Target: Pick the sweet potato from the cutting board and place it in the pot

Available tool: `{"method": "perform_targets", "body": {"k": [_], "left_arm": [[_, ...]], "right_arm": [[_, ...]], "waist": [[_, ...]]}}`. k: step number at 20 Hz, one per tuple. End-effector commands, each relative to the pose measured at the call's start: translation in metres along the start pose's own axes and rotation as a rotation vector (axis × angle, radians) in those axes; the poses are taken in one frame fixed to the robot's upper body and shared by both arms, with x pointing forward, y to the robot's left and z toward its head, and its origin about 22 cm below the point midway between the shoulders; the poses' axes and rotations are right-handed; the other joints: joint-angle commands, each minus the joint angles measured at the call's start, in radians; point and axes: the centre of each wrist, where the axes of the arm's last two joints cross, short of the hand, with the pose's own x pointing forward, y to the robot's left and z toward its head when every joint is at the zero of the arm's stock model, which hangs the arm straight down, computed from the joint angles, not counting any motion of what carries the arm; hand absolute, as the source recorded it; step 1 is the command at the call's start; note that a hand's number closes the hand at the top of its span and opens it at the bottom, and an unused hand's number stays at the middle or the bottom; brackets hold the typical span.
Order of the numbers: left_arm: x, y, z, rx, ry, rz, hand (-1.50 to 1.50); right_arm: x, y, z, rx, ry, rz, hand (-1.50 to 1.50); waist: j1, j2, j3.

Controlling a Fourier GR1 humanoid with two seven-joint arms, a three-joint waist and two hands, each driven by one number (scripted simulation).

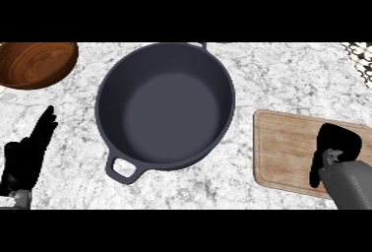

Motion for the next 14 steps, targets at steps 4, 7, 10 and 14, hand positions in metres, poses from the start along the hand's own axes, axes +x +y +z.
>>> {"method": "perform_targets", "body": {"k": [4,7,10,14], "left_arm": [[-0.013,-0.002,0.006,-0.014,0.012,-0.011,0.00],[0.006,-0.001,-0.007,0.007,0.004,-0.001,0.00],[-0.011,0.007,0.018,0.000,0.008,0.000,0.00],[0.011,-0.009,-0.004,-0.074,-0.038,-0.003,0.00]], "right_arm": [[-0.003,0.011,-0.006,-0.023,-0.008,0.084,1.50],[0.001,0.007,-0.013,-0.010,-0.023,0.072,1.50],[-0.001,0.015,0.000,-0.009,-0.012,0.071,1.50],[0.119,0.017,0.148,-0.042,-0.598,-0.026,1.50]], "waist": [[-0.002,0.002,0.002],[-0.001,0.002,0.002],[0.001,0.001,0.002],[0.085,0.011,0.005]]}}
